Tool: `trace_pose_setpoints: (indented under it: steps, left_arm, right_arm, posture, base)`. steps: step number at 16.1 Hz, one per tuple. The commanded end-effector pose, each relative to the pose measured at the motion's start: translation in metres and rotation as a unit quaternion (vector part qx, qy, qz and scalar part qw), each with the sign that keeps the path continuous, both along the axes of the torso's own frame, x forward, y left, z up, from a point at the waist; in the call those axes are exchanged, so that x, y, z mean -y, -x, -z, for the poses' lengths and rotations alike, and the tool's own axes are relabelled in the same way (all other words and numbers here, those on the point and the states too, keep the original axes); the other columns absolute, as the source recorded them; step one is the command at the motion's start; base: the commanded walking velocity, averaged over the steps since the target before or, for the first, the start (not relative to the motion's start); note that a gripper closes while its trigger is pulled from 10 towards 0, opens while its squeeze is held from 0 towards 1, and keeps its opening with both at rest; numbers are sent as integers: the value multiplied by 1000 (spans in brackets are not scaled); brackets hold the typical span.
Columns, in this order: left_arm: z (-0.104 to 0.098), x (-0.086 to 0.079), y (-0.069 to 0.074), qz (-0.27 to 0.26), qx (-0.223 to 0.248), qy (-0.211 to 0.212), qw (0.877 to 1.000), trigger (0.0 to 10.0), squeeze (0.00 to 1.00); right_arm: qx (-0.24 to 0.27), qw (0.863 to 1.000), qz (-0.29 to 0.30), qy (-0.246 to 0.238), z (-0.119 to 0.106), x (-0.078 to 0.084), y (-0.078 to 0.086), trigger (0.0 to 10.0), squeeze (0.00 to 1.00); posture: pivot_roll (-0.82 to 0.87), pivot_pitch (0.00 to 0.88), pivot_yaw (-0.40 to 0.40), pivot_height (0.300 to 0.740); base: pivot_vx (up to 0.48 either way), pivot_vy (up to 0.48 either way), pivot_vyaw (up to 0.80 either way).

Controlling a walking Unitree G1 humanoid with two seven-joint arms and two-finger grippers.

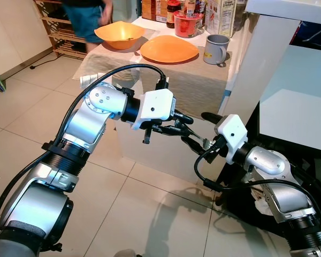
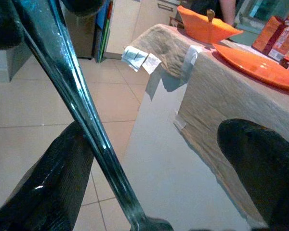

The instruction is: Setting the table

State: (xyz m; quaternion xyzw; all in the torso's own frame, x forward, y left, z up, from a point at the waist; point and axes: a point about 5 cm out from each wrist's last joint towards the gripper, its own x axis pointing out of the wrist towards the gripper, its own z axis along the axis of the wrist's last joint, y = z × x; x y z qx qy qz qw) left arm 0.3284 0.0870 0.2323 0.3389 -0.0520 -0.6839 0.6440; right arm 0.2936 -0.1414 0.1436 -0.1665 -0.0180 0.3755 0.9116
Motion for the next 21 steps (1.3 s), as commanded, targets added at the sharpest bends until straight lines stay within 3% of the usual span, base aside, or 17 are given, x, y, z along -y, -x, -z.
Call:
trace_pose_setpoints:
  steps: [1,7,8,21]
  left_arm:
    - [-5,-1,-2,-4,13,0,1000,0,0]
    - [-3,-1,-4,-9,13,-1,1000,0,0]
    - [-3,-1,-4,-8,13,0,1000,0,0]
    - [-1,-1,-6,-14,12,2,1000,0,0]
  right_arm:
    - [11,1000,-2,-7,-9,2,0,10000,1000]
    - [10,1000,-7,-5,-8,-2,3,10000,1000]
    - [12,1000,-7,-9,-8,-2,4,0,0]
    - [0,1000,-22,-11,-7,-4,6,0,0]
  posture:
    - [41,19,-8,740]
    - [41,23,-9,740]
    - [40,26,-9,740]
    - [42,10,-12,740]
  base:
    - [0,0,0]
    - [0,0,0]
    - [0,0,0]
    - [0,0,0]
